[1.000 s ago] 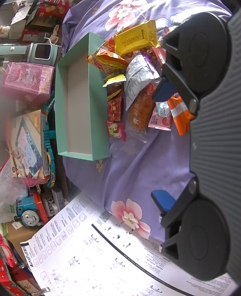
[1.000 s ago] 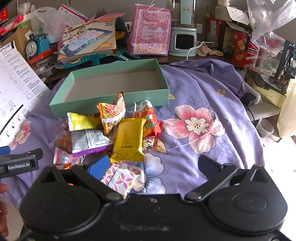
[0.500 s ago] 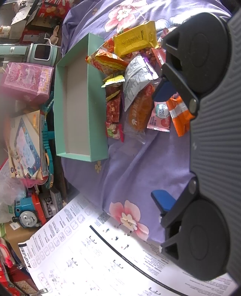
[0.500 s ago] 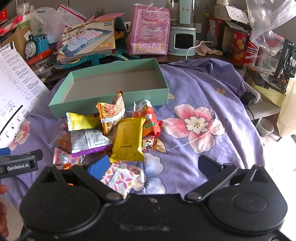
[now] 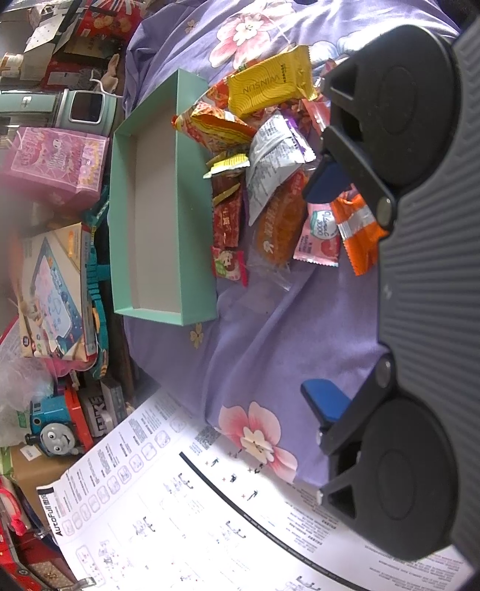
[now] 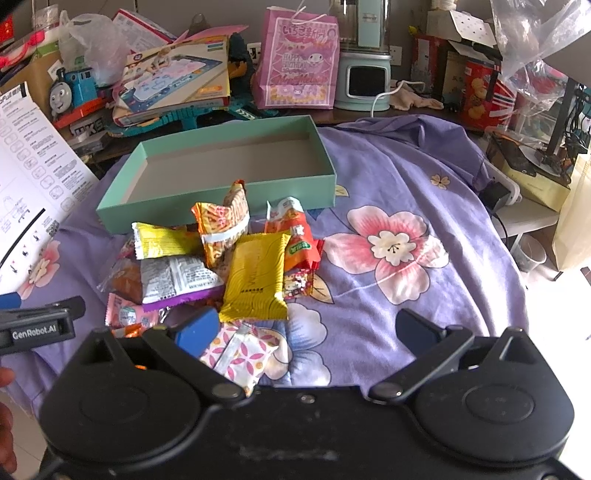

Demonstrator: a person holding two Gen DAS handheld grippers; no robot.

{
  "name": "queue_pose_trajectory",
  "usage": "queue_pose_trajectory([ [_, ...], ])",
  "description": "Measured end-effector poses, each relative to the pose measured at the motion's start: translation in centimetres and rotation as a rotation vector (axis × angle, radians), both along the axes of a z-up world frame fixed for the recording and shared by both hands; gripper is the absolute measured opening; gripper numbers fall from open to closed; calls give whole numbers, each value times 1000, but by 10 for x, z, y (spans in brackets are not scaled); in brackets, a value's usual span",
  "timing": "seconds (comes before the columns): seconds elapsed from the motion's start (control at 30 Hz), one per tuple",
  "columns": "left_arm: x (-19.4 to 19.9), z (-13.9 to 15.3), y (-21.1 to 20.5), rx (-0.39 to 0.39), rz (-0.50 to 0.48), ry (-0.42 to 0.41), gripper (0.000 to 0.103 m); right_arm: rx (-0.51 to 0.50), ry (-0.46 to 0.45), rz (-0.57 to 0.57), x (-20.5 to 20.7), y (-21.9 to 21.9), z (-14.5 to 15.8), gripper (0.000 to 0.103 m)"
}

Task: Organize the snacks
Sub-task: 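Grasp orange-and-silver bar with left tool while right tool grasps pink-patterned wrapper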

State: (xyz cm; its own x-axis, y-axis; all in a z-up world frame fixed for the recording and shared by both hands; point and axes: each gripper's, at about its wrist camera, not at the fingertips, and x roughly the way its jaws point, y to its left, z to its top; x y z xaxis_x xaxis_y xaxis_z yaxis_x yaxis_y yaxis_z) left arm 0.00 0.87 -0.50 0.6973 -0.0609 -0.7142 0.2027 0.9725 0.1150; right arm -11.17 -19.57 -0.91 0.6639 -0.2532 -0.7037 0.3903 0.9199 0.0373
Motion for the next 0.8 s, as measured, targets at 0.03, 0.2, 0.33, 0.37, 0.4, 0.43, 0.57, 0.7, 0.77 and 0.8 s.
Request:
queue_pose_trajectory([
  [0.03, 0, 0, 0, 0, 0, 0, 103, 0, 0, 0, 0, 0, 0, 103],
  [0.2, -1, 0, 0, -6, -7, -4, 103, -1, -3, 5, 0, 1, -1, 103],
  [0.33, -10, -2, 2, -5, -48, -32, 103, -5, 12, 32, 1, 5, -4, 103],
  [0.37, -12, -3, 4, 1, -54, -31, 103, -7, 14, 40, 1, 6, -6, 103],
  [0.4, -13, -5, 4, 9, -57, -25, 103, -12, 18, 50, 0, 7, -9, 103],
  [0.43, -13, -7, 5, 11, -59, -15, 103, -16, 27, 58, 1, 9, -12, 103],
  [0.57, -15, -13, 11, -15, -62, 33, 103, 20, 53, 69, 3, 8, -23, 103],
  [0.7, -15, -23, 12, -41, -64, 104, 103, 99, 68, 80, 5, 2, -35, 100],
  [0.77, -14, -29, 11, -47, -58, 143, 103, 121, 83, 86, 8, 1, -41, 96],
  [0.8, -12, -32, 9, -52, -59, 165, 103, 133, 91, 89, 9, 1, -44, 93],
])
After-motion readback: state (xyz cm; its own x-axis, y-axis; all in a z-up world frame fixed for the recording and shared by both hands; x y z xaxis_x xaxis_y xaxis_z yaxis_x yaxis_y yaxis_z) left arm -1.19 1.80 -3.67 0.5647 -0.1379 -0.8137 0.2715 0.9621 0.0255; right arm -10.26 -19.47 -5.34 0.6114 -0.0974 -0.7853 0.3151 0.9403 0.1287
